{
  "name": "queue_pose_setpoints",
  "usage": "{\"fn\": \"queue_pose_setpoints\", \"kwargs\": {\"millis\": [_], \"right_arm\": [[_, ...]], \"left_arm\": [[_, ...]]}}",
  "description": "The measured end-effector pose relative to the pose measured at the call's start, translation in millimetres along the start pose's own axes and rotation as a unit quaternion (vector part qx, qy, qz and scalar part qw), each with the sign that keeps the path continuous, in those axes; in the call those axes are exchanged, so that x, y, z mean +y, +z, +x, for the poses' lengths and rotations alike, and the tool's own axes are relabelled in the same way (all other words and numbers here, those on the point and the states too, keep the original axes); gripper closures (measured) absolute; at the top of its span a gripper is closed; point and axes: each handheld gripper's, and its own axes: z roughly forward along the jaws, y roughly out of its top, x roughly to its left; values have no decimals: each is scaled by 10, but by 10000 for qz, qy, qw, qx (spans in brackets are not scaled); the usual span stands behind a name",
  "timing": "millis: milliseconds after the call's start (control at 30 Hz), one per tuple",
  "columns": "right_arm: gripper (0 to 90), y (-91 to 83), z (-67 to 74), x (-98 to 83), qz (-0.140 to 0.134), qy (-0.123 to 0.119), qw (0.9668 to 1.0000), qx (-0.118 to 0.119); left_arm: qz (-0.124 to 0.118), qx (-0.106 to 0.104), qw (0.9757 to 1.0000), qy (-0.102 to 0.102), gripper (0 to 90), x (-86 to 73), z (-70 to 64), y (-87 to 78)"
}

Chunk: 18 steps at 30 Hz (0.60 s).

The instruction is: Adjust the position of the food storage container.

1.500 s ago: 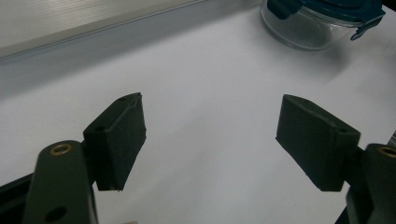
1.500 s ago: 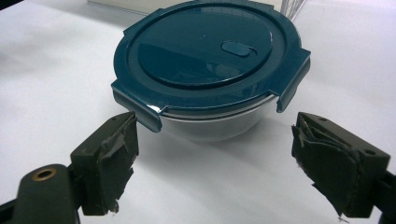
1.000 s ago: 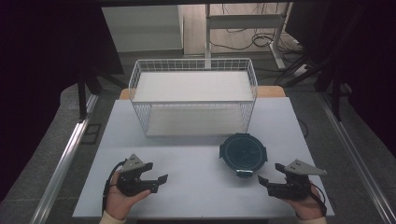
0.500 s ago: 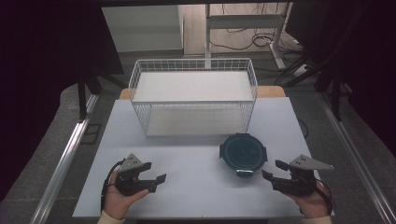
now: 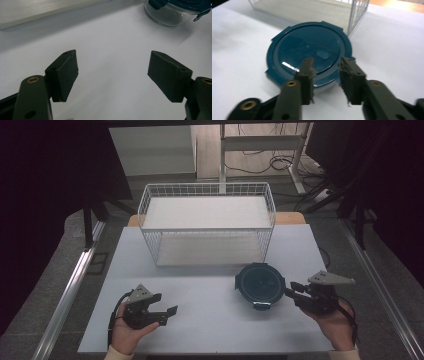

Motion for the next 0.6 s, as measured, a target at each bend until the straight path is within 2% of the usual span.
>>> {"fn": "queue_pose_setpoints", "kwargs": {"millis": [67, 100, 300, 600], "right_arm": [[688, 8, -8, 30, 21, -9, 10000, -12], [741, 19, -33, 90, 53, -48, 10000, -11], [876, 92, -106, 205, 117, -55, 9999, -62], [894, 241, -234, 307, 273, -57, 9995, -153]], "left_arm": [[3, -9, 10000, 5, 234, 3, -4, 0], [-3, -6, 10000, 4, 234, 5, -6, -3], [-28, 16, 10000, -23, 234, 8, 17, -27], [1, 5, 10000, -44, 234, 6, 21, -18]]}}
